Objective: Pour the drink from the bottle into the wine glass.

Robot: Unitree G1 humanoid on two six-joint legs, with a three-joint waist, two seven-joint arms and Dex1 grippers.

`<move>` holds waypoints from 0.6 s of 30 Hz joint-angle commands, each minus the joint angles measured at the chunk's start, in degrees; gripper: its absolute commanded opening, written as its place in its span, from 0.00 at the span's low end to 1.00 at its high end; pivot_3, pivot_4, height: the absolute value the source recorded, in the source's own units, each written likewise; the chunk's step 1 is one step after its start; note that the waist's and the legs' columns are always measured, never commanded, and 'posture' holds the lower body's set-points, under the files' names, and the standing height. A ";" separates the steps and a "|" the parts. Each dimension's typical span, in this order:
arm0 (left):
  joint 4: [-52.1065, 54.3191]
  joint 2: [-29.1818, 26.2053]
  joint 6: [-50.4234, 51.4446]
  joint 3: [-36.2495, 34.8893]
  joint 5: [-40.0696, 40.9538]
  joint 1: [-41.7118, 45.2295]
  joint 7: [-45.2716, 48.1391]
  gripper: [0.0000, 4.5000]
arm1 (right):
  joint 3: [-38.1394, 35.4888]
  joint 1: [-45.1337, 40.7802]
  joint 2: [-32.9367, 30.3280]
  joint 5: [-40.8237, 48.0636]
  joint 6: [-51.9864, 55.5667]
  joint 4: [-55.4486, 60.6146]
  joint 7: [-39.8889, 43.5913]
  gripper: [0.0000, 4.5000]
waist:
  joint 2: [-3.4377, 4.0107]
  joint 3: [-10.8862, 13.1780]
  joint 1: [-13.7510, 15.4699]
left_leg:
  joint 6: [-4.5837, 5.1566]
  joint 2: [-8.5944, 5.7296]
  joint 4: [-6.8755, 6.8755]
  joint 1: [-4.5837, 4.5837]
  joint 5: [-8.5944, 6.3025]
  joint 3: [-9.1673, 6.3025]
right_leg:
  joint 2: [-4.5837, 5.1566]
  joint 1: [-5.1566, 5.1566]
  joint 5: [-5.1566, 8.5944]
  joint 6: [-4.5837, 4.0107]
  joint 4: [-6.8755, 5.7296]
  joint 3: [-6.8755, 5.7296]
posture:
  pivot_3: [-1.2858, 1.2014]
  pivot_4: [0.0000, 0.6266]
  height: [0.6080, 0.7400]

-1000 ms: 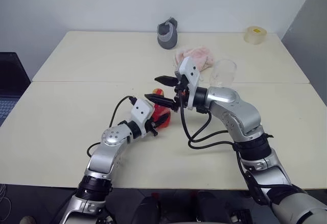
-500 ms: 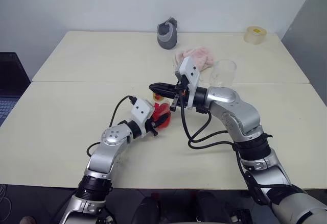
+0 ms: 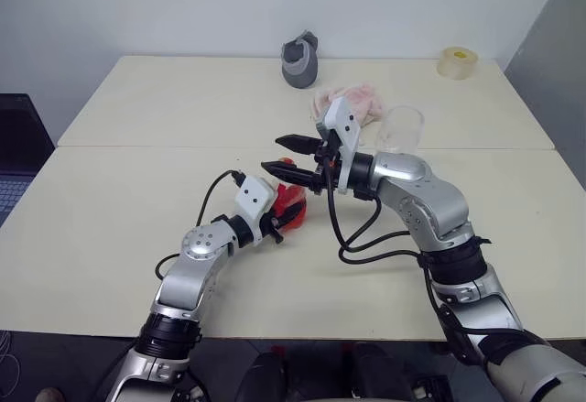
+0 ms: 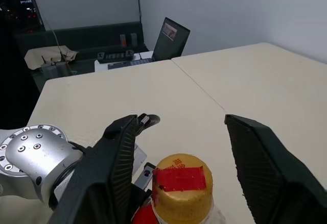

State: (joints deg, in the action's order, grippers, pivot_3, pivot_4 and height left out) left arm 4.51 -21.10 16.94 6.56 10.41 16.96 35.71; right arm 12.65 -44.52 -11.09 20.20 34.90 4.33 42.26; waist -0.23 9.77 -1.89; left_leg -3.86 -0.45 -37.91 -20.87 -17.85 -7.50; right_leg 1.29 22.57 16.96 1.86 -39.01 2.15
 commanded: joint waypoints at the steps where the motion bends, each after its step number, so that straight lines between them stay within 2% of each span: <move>1: 3.29 -0.12 -0.81 -0.89 0.74 1.43 0.26 0.34 | 0.31 0.21 -0.15 -1.02 -2.19 0.28 -0.02 0.66 | 0.00 0.00 0.00 | 0.00 0.00 0.00 0.00 0.00 0.00 | 0.00 0.00 0.00 0.00 0.00 0.00 | 0.52 0.24 1.00; 9: 3.77 0.04 -0.42 -0.96 1.12 1.26 0.22 0.34 | 0.39 0.92 -0.14 -2.07 -3.23 -0.94 0.40 0.66 | 0.00 0.00 -0.01 | 0.00 0.00 0.00 -0.01 0.00 0.02 | 0.00 0.01 0.00 0.00 0.00 0.01 | 0.52 0.24 1.00; 12: 3.68 0.13 -0.54 -0.93 1.12 1.28 0.19 0.34 | -0.14 1.01 0.11 -1.51 -3.06 -1.03 0.74 0.56 | 0.00 0.00 0.00 | 0.00 0.01 0.00 -0.01 0.00 0.01 | 0.00 0.02 0.00 0.00 0.00 0.01 | 0.52 0.24 1.00; 16: 3.65 0.35 -0.40 -1.05 1.28 1.23 -0.11 0.34 | -0.34 1.15 0.15 -1.57 -3.61 -1.09 1.05 0.28 | 0.00 0.00 -0.01 | 0.00 0.00 0.00 -0.01 0.00 0.01 | 0.00 0.02 0.00 0.00 0.00 0.01 | 0.52 0.24 1.00; 18: 3.89 0.35 -0.32 -1.03 1.33 1.05 -0.14 0.34 | -0.52 1.20 0.28 -1.33 -3.54 -0.82 1.05 0.28 | 0.00 0.00 0.00 | 0.00 0.00 0.00 -0.01 0.00 0.02 | 0.00 0.02 0.00 0.00 0.00 0.01 | 0.52 0.24 1.00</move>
State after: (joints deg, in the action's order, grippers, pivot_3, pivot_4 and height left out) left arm 4.90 -20.99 17.24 6.44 10.76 17.14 35.55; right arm 13.58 -43.28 -10.85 18.34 32.78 2.36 43.56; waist -0.23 9.77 -1.90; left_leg -3.86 -0.45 -37.91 -20.88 -17.85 -7.49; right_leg 1.29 22.60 16.96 1.86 -39.01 2.17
